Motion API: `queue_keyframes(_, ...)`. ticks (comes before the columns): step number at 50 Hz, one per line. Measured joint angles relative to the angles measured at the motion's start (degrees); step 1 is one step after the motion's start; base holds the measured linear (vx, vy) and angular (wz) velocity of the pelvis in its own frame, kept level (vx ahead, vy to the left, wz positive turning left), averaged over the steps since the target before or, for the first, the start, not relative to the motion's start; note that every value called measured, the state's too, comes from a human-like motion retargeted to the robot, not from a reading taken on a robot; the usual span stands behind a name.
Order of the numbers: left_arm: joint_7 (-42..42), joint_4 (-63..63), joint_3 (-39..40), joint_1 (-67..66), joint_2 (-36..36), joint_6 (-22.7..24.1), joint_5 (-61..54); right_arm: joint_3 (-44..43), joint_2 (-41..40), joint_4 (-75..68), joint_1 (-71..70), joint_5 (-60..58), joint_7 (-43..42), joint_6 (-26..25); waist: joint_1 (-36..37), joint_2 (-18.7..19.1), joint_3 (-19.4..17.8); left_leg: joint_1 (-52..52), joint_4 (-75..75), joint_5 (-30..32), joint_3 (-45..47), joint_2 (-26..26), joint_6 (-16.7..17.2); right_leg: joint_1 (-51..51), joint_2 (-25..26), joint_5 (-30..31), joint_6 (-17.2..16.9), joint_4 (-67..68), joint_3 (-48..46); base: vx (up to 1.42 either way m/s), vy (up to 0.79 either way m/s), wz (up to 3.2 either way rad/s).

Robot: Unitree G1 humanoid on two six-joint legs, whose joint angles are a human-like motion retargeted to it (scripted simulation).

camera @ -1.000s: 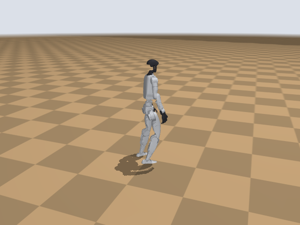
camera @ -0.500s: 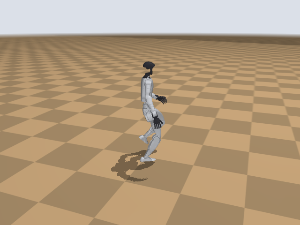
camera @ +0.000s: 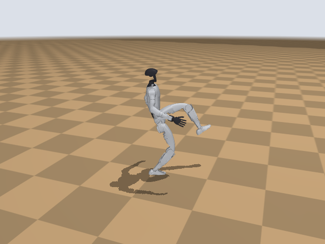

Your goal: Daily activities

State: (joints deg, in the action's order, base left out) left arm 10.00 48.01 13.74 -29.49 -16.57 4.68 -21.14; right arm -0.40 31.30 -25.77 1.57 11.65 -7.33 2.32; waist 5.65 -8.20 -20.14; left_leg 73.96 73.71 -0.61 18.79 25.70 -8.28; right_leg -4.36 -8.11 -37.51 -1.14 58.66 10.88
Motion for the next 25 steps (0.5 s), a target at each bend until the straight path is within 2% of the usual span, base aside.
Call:
queue_keyframes(3,-2.20,7.33,-0.91,2.26,1.89,-1.38,-0.86,-1.70,-1.82,-3.84,4.05,-0.62,0.68,-0.52,-1.61,-0.67,3.01,-7.53,6.57,-1.10,-3.18,3.23,-0.66,1.27,2.09,0.75,0.81,-0.99,1.19,0.07,-0.09,-0.15)
queue_keyframes(6,-4.34,12.08,-2.98,5.13,3.16,-2.66,0.34,-3.59,-3.14,-11.84,7.52,-1.59,2.07,-1.35,-3.11,0.23,6.00,-16.58,12.88,-3.08,-7.45,5.50,-1.65,2.74,5.69,2.28,2.57,-3.26,1.86,0.09,-0.12,0.02)
queue_keyframes(10,-6.68,14.85,-7.36,9.73,3.11,-3.52,4.13,-5.53,-4.43,-26.90,10.34,-3.33,5.13,-2.55,-4.19,4.18,9.69,-29.36,17.46,-5.57,-13.08,6.46,-1.74,4.76,12.11,6.08,5.39,-9.43,0.77,0.08,-0.09,0.27)
queue_keyframes(13,-7.52,14.84,-10.97,13.22,2.22,-3.35,7.32,-5.13,-5.70,-38.22,11.10,-5.15,7.61,-3.20,-4.81,8.41,12.34,-39.17,15.65,-8.69,-14.06,5.68,-0.37,5.89,16.85,10.41,6.57,-17.05,-2.09,0.05,0.01,0.72)
queue_keyframes(16,-7.72,13.89,-14.37,16.01,1.22,-2.71,10.04,-2.94,-7.84,-45.78,11.17,-7.67,9.62,-3.44,-5.58,12.10,14.82,-48.08,8.78,-12.54,-12.42,4.28,1.88,6.40,19.81,14.97,6.40,-25.45,-5.89,0.03,0.08,1.02)
queue_keyframes(19,-7.71,12.26,-17.70,18.02,0.28,-1.68,12.55,1.02,-10.77,-49.47,9.94,-9.99,11.00,-3.07,-6.56,14.49,17.04,-54.92,-1.96,-16.39,-9.63,2.29,4.83,6.84,20.47,18.86,5.11,-32.87,-10.09,-0.01,0.11,1.18)
queue_keyframes(23,-7.55,9.66,-22.25,20.36,-0.83,0.34,15.33,8.58,-14.52,-49.70,5.46,-11.45,11.57,-1.71,-7.90,15.05,19.87,-59.90,-19.63,-20.46,-5.77,-2.83,8.27,9.10,17.80,22.61,2.30,-39.40,-15.86,-0.06,0.15,1.23)
queue_keyframes(25,-7.37,8.70,-24.42,21.56,-1.26,1.38,16.31,12.63,-15.64,-48.17,2.16,-11.54,11.18,-0.75,-8.54,14.29,21.31,-61.01,-29.28,-21.83,-4.07,-6.57,8.61,11.41,15.12,23.54,0.82,-40.72,-18.50,-0.09,0.18,1.16)
